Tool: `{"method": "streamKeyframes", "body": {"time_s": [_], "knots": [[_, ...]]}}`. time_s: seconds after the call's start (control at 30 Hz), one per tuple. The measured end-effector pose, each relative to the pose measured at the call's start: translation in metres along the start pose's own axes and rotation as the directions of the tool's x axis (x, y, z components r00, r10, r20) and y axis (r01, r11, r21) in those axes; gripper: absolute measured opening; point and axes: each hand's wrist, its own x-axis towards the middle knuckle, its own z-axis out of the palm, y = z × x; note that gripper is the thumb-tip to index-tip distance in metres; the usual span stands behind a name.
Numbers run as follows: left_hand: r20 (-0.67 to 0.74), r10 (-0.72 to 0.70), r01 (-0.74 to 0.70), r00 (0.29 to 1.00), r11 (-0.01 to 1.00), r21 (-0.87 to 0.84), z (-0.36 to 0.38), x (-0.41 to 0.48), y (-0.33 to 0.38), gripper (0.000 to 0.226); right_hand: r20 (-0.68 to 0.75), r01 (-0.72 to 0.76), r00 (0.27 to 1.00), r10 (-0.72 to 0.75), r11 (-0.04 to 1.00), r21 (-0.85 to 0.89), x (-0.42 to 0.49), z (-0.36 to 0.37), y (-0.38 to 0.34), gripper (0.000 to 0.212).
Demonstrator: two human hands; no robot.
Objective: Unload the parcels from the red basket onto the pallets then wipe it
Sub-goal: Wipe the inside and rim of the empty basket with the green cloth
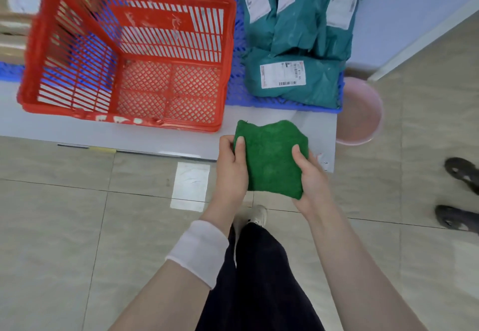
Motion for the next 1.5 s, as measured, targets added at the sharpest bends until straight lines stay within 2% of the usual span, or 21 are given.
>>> {"method": "streamKeyframes", "body": {"time_s": [0.1, 0.3, 0.43, 0.57, 0.67, 0.8, 0.93, 1.07, 1.23, 1.33, 1.4, 1.47, 1.5], "knots": [[0.02, 0.063, -0.062, 0.998, 0.996, -0.058, -0.026, 0.003, 0.017, 0.019, 0.075, -0.01, 0.997, 0.008, 1.0, 0.027, -0.012, 0.028, -0.004, 0.031], [-0.056, 0.137, -0.143, 0.989, 0.982, -0.124, -0.097, 0.031, 0.046, 0.022, 0.247, -0.103, 0.968, 0.046, 0.97, 0.221, -0.021, 0.11, 0.009, 0.035], [-0.084, 0.132, -0.142, 0.988, 0.982, -0.125, -0.154, 0.065, 0.051, 0.02, 0.289, -0.129, 0.955, 0.066, 0.97, 0.204, -0.013, 0.171, 0.03, 0.038], [-0.081, 0.13, -0.135, 0.988, 0.989, -0.066, -0.194, 0.098, 0.061, 0.016, 0.293, -0.123, 0.954, 0.06, 0.972, 0.201, 0.0, 0.223, 0.043, 0.065], [-0.088, 0.148, -0.15, 0.985, 0.988, -0.023, -0.206, 0.12, 0.065, 0.021, 0.277, -0.145, 0.957, 0.082, 0.966, 0.213, 0.012, 0.244, 0.043, 0.053], [-0.036, 0.111, -0.112, 0.993, 0.994, -0.018, -0.201, 0.152, 0.068, 0.02, 0.283, -0.181, 0.953, 0.11, 0.954, 0.238, 0.035, 0.255, 0.026, 0.062], [0.04, 0.042, -0.04, 0.998, 0.998, -0.049, -0.191, 0.191, 0.067, 0.019, 0.276, -0.213, 0.95, 0.147, 0.95, 0.226, 0.073, 0.261, 0.005, 0.054], [0.084, 0.008, -0.004, 0.996, 0.999, -0.05, -0.185, 0.232, 0.069, 0.016, 0.277, -0.245, 0.943, 0.183, 0.947, 0.207, 0.11, 0.27, -0.013, 0.059], [0.073, 0.001, 0.0, 0.997, 1.0, -0.012, -0.188, 0.28, 0.078, 0.017, 0.206, -0.189, 0.968, 0.145, 0.959, 0.212, 0.148, 0.295, -0.03, 0.049], [-0.069, 0.055, -0.05, 0.996, 0.996, 0.072, -0.204, 0.314, 0.08, 0.01, 0.153, -0.096, 0.985, 0.075, 0.986, 0.136, 0.166, 0.311, -0.045, 0.05], [-0.191, 0.135, -0.107, 0.972, 0.983, 0.15, -0.222, 0.339, 0.084, 0.006, 0.121, 0.026, 0.992, -0.038, 0.995, 0.096, 0.176, 0.323, -0.061, 0.046], [-0.228, 0.206, -0.144, 0.952, 0.954, 0.262, -0.241, 0.367, 0.09, 0.011, 0.065, 0.195, 0.979, -0.195, 0.981, 0.012, 0.184, 0.338, -0.078, 0.046], [-0.224, 0.252, -0.17, 0.941, 0.929, 0.329, -0.249, 0.382, 0.091, 0.015, 0.039, 0.29, 0.957, -0.288, 0.952, -0.096, 0.189, 0.344, -0.085, 0.05]]}}
